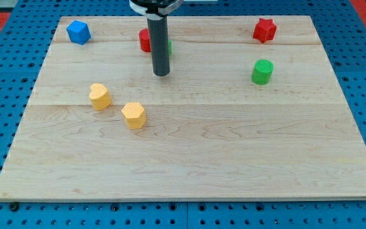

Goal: Separate red circle and the green star

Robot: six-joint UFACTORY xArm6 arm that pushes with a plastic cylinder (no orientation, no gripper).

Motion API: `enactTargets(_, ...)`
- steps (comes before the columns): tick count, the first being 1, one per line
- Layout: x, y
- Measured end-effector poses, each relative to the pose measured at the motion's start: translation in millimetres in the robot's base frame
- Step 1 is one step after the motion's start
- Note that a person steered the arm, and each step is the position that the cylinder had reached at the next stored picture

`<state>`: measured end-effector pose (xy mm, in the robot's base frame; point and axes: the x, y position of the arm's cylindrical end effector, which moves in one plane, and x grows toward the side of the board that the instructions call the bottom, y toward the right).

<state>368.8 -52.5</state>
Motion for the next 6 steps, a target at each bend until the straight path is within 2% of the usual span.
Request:
enactTargets(1,-16.9,-88.9)
enactTargets(2,-71.8,-89.3)
enactTargets(3,-120.9,-62.9)
enactTargets(4,-146.3,-52.3)
enactTargets(5,-79.6,-9.7)
enactTargets(6,-30.7,41.8)
